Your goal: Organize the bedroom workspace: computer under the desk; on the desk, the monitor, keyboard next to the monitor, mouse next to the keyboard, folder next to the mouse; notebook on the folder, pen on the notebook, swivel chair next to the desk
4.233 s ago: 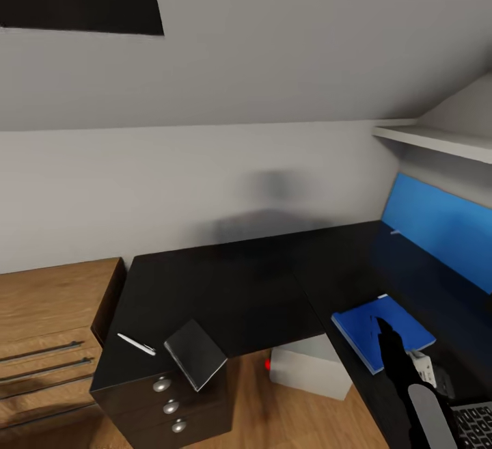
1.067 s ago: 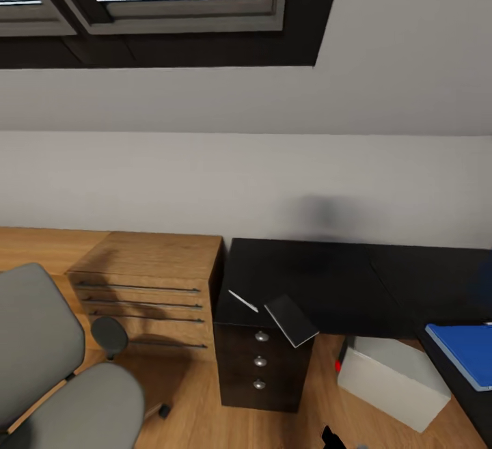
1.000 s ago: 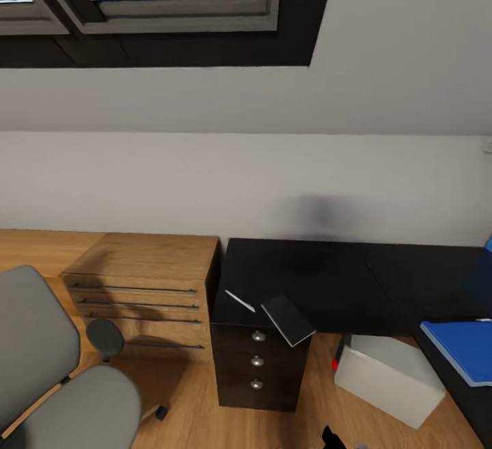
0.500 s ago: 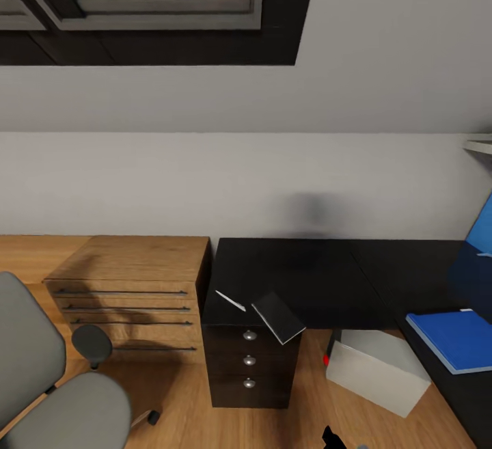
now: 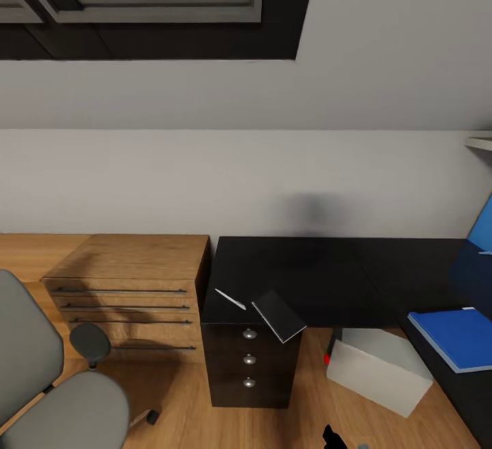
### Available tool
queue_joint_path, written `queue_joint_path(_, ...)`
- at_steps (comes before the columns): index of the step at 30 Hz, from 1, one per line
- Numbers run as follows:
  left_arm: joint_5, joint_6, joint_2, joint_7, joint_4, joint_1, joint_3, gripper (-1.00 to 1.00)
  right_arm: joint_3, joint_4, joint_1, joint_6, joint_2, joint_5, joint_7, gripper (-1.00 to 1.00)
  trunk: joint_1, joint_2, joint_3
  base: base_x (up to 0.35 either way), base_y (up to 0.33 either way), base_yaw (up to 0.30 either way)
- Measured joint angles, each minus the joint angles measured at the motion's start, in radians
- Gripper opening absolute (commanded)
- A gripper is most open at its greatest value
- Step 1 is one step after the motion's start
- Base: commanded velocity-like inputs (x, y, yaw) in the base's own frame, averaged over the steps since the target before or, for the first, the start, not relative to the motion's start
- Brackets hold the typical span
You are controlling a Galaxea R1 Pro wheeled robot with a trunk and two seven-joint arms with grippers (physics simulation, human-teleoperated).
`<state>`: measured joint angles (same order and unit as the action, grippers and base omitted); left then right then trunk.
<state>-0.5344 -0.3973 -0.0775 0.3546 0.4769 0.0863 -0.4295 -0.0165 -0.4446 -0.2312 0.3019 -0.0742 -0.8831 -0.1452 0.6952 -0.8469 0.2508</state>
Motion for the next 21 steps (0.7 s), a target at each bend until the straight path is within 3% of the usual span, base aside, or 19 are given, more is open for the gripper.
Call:
queue_joint_path(11,0.002,0.004,-0.005,0.0,0.002,0.0,-0.001,1.0,0.002,-0.028,0.0,0.0,0.006,0.001,0.001,1.0,0.042,-0.077,0.035,0.0,0.0,0.0)
queue_joint_path(21,0.004,0.014,-0.021,0.01,0.043,0.0,0.001,1.0,0.003,-0.146,-0.002,-0.003,0.039,0.001,0.025,1.0,0.081,-0.147,0.066,0.0,0.0,0.0)
